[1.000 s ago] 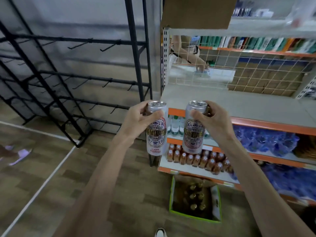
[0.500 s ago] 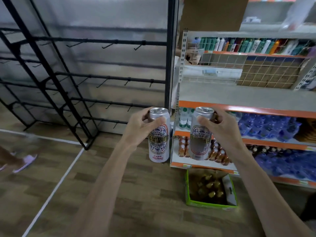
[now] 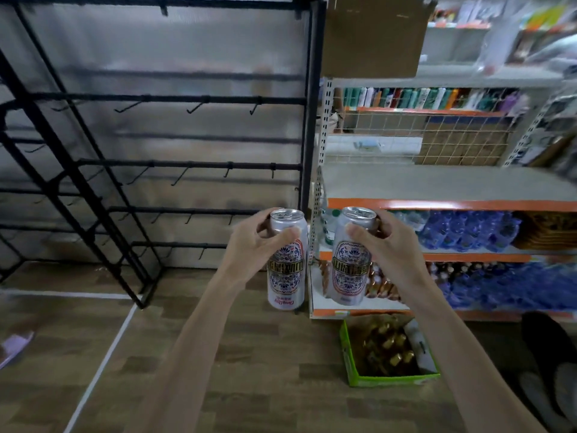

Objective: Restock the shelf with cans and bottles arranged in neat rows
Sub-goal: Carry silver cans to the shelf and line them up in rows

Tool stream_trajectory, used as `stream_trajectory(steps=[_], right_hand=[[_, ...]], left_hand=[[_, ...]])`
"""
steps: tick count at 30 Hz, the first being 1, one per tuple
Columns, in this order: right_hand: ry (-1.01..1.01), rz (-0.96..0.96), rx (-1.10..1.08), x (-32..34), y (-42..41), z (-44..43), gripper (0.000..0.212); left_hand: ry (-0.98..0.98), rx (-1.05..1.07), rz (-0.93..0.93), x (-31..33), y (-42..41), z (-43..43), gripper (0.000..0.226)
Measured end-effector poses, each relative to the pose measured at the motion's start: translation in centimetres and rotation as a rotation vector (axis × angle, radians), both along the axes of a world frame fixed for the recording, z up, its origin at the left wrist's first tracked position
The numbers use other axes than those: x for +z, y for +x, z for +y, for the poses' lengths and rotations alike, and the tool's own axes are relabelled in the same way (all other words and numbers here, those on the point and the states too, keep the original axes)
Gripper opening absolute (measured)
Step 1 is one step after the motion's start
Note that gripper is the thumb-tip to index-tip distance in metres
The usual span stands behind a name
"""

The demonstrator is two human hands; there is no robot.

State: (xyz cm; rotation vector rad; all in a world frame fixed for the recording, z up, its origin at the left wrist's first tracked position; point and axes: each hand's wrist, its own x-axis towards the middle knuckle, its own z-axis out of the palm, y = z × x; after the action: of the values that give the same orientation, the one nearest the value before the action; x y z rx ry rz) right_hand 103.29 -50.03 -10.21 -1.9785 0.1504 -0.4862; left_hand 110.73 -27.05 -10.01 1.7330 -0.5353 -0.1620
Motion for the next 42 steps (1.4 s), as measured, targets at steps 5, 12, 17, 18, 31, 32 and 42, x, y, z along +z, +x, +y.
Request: stream_trajectory(steps=[5, 12, 17, 18, 31, 32, 42], right_hand=[[0.008, -0.019, -0.069, -0.6, 4.8, -3.9, 0.034], [0.056, -0.017, -0.079, -0.8, 14.2, -10.8, 0.032], [0.073, -0.021, -0.098, -0.9, 19.6, -15.2, 0.032], [0.086, -0.020, -0.104, -1.1, 20.7, -16.2, 0.032], [0.200, 0.032, -0.175, -2.6, 34.7, -30.8, 0.028], [0.205, 0.028, -0.186, -2.6, 35.7, -32.0, 0.029], [0.134, -0.016, -0.207, -1.7, 41.2, -40.4, 0.035]], left_hand=[[0.003, -0.040, 0.030, -0.2, 6.1, -4.2, 0.050], [0.007, -0.041, 0.031, 0.0, 15.5, -11.5, 0.052], [0.038, -0.084, 0.014, 0.1, 21.3, -16.9, 0.049], [0.041, -0.100, 0.012, 0.0, 22.5, -18.1, 0.050], [-0.031, -0.172, 0.099, -1.2, 38.9, -33.8, 0.060], [-0.049, -0.188, 0.107, -1.1, 40.0, -34.8, 0.062], [-0.039, -0.126, 0.049, -1.1, 44.6, -42.1, 0.048]])
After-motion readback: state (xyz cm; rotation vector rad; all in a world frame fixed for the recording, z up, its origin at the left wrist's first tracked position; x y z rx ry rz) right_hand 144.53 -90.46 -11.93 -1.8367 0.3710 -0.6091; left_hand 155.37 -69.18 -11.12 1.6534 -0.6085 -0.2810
